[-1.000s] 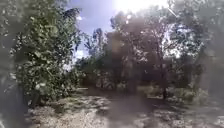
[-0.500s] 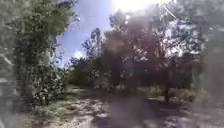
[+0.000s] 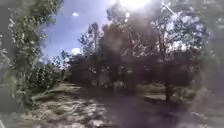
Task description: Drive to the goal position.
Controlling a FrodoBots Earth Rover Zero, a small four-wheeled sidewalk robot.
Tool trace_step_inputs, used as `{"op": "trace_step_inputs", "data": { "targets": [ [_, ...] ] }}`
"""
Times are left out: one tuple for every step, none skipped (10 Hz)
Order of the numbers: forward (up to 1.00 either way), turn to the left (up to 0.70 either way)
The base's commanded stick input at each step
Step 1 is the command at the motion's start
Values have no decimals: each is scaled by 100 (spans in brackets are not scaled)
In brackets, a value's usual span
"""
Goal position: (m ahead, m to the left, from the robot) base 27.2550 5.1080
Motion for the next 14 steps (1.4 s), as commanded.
{"op": "trace_step_inputs", "data": {
  "targets": [
    [70, 0],
    [70, 0],
    [70, 0],
    [70, 0],
    [70, 0],
    [70, 0],
    [70, 11],
    [70, 35],
    [70, 35],
    [70, 35],
    [70, 12],
    [70, 0],
    [70, 0],
    [70, 0]
  ]
}}
